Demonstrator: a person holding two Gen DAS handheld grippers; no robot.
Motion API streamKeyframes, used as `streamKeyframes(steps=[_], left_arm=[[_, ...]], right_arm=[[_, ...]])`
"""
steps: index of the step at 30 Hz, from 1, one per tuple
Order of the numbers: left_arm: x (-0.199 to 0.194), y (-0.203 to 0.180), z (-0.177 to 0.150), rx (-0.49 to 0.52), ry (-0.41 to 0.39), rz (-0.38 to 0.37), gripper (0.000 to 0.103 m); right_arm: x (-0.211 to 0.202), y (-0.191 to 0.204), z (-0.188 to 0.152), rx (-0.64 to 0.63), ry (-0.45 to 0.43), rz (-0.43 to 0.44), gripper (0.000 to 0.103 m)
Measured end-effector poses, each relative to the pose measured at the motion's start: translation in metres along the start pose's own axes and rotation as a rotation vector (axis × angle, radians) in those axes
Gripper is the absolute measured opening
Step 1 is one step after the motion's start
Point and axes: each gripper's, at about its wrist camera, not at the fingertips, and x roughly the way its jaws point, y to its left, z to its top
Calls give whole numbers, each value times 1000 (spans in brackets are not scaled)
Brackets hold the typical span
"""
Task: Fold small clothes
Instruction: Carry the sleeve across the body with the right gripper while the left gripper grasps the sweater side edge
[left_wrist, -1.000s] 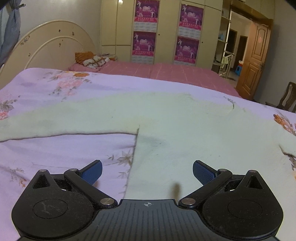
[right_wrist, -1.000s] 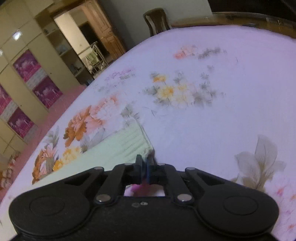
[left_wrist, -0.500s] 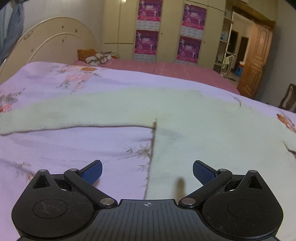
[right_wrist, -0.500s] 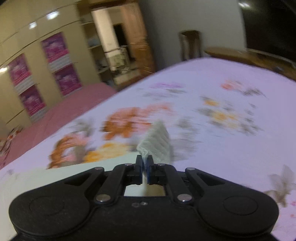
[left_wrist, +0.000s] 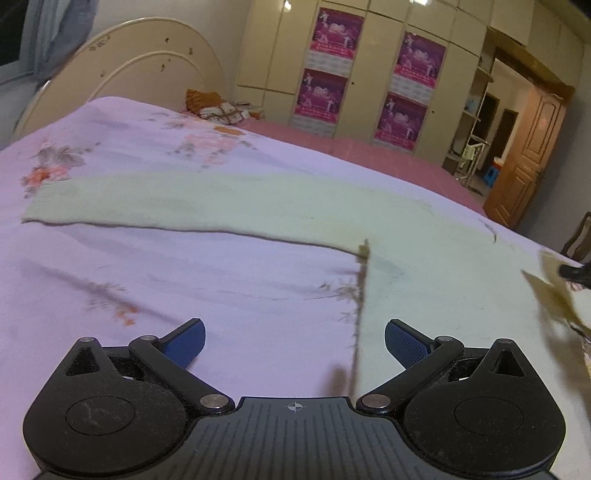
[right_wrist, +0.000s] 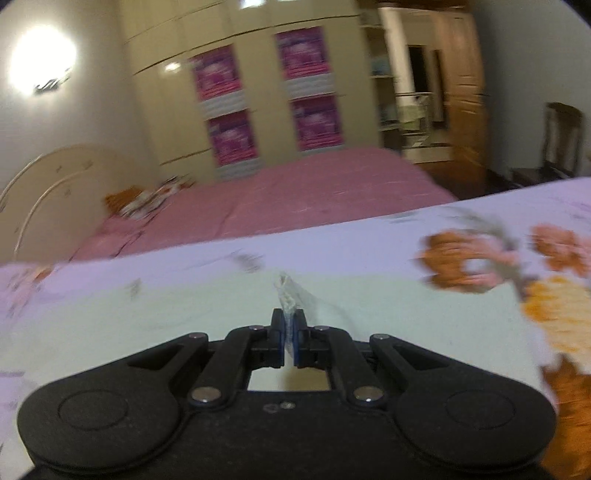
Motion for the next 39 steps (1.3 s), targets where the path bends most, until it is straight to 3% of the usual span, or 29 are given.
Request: streamKeyframes(steps=[6,8,10,13,17,18,19,20,25,27,30,31,32,38,39], left_arm=[[-12,5,0,9,-25,18,103],[-10,-2,5,13,-30,2,103],[-5,-13,10,29,-30,-26,103],[13,-42,19,37,-19,-106,103],[54,-104,27,52,26,-251,100],[64,-122,29,63,38,-283,93],[77,-142,31,79,64,-319,74],[87,-157,33,86,88,-348,70],[134,-218,36,94,176,-411,70],[148,-232,36,76,203,-423,64],[161,-247,38,57,225,-435,32],[167,-250,39,49,243,-448,8],[165,-252,32,46,249,-461,3],[154,-208,48,31,165,-448,3],[153,-199,50,37,159,-437,3]], right_arm=[[27,56,-25,-104,83,93,5],[37,74,-34,-159,166,160,14],[28,88,-40,-223,141,157,22],[2,75,-39,-175,83,158,20],[-24,35,-44,-144,69,87,19],[-28,24,-45,-128,70,70,19],[-34,16,-46,-114,69,54,19],[-36,8,-46,-100,67,39,19],[-44,-24,-49,-30,61,-22,20],[-44,-31,-52,-12,62,-35,20],[-45,-36,-54,8,62,-49,20],[-47,-40,-55,13,62,-51,21],[-46,-41,-55,19,64,-52,21],[-43,-38,-55,31,79,-18,27],[-41,-38,-55,49,81,-8,34]])
